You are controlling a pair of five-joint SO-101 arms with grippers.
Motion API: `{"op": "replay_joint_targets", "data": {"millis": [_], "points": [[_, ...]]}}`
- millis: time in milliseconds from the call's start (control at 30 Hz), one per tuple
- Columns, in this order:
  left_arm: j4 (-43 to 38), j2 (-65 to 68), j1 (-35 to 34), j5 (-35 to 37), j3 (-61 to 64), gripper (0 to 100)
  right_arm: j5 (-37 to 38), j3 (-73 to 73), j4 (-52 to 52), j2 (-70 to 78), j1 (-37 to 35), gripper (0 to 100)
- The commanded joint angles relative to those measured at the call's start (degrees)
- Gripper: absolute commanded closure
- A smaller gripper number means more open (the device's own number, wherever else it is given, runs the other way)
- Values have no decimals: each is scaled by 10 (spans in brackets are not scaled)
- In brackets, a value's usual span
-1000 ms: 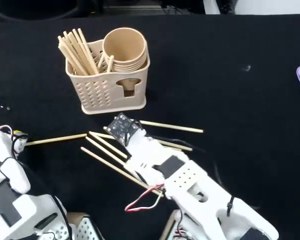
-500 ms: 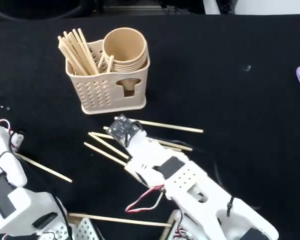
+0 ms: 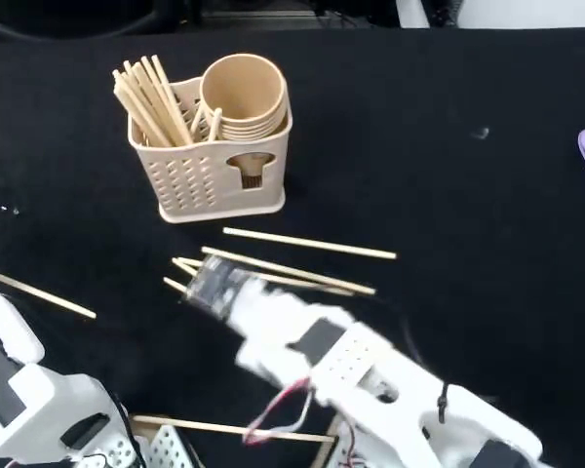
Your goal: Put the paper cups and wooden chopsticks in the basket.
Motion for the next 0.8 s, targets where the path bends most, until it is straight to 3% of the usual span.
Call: {"op": "replay_joint_targets", "data": {"millis": [0, 167, 267, 367, 500, 767], "points": [[69, -70, -1, -2, -81, 970, 13, 0, 17, -15, -97, 877], [107, -151, 17, -47, -145, 971, 8, 16, 16, -16, -178, 871], [110, -187, 34, -69, -166, 971, -40, 18, 17, -15, -216, 795], [108, -205, 47, -70, -168, 971, -65, 21, 18, -14, -252, 738], [105, -206, 52, -70, -168, 971, -77, 29, 12, -14, -302, 737], [55, -205, 63, -69, -186, 971, -145, 32, 11, -13, -314, 734]]}}
